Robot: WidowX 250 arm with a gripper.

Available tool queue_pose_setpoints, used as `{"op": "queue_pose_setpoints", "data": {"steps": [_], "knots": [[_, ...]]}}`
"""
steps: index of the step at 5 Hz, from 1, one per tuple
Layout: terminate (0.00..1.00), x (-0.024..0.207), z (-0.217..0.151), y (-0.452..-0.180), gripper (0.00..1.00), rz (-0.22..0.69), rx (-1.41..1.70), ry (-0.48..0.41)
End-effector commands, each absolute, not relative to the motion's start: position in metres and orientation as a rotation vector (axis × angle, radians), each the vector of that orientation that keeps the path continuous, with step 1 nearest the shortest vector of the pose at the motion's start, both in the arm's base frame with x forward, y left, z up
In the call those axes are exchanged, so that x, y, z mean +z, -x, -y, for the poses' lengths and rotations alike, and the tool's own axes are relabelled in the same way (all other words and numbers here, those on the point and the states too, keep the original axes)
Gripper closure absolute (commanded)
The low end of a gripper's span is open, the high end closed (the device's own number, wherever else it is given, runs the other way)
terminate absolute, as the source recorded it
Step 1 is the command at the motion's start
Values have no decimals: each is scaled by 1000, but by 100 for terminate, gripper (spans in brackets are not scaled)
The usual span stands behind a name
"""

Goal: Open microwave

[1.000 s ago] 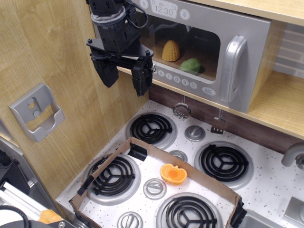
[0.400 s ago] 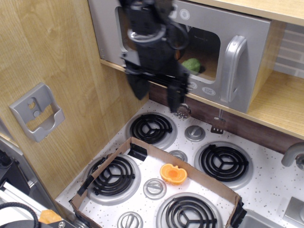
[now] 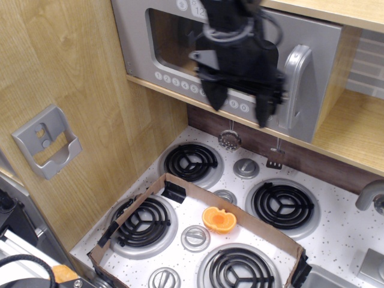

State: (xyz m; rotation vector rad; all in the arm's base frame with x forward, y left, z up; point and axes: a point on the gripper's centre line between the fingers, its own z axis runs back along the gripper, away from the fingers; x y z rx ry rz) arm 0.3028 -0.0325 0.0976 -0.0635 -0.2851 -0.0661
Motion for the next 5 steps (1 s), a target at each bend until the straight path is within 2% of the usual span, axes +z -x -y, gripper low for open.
{"op": "queue_pose_setpoints", "data": {"steps": [1, 4, 5], "knots": [[0, 118, 55, -334, 0, 348, -102, 79], [0, 120, 50, -351, 0, 314, -104, 55], [0, 116, 45, -349, 100, 318, -92, 60]]}}
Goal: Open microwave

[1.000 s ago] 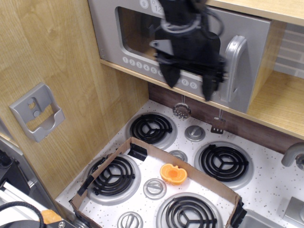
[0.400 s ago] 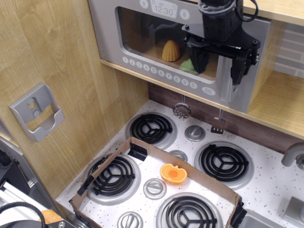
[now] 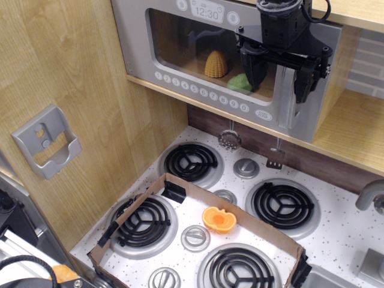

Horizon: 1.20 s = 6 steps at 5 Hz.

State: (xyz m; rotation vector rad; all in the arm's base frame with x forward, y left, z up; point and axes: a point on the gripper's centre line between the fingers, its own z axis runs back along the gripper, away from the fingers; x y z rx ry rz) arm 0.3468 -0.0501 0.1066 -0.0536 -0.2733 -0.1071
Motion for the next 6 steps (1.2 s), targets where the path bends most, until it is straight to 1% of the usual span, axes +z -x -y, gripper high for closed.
{"op": "queue_pose_setpoints", "data": {"steps": [1, 3, 5, 6], "knots": [[0, 114, 44, -347, 100, 324, -72, 57], [0, 109, 34, -333, 100, 329, -40, 29], [0, 101, 21, -310, 100, 317, 7, 7], [0, 98, 23, -308, 0, 306, 12, 17]]}}
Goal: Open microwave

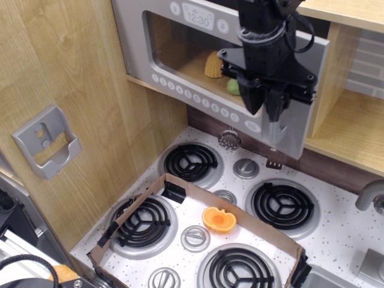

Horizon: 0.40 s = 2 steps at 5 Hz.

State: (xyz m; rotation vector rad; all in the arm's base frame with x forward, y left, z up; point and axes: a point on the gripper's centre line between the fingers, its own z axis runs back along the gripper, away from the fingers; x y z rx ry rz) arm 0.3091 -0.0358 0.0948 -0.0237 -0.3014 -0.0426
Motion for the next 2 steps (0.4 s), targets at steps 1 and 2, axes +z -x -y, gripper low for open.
{"op": "queue_pose_setpoints", "data": {"steps": [1, 2], "knots": [[0, 101, 28, -307, 0, 269, 42, -1], [0, 101, 39, -303, 0, 224, 73, -22]]}}
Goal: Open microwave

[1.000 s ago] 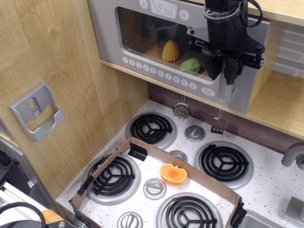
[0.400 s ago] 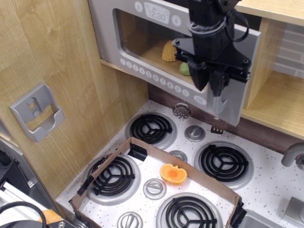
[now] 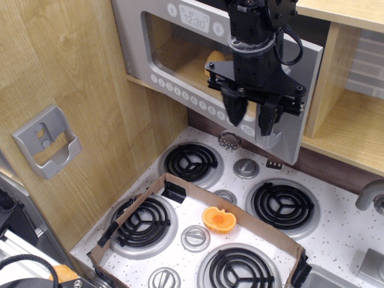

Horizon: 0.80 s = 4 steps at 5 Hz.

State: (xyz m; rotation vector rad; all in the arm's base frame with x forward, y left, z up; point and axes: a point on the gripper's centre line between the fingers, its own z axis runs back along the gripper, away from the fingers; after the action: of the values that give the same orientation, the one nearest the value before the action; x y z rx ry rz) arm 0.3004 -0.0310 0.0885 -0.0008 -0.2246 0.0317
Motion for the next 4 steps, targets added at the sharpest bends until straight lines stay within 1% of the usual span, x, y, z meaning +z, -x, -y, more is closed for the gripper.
{"op": "queue_pose_setpoints", "data": {"steps": [1, 2, 3, 4], "knots": [[0, 94, 42, -279, 0, 253, 117, -33], [0, 92, 48, -246, 0, 263, 172, -41], [0, 90, 70, -233, 0, 266, 124, -34], [0, 91, 95, -245, 0, 290, -45, -13]]}}
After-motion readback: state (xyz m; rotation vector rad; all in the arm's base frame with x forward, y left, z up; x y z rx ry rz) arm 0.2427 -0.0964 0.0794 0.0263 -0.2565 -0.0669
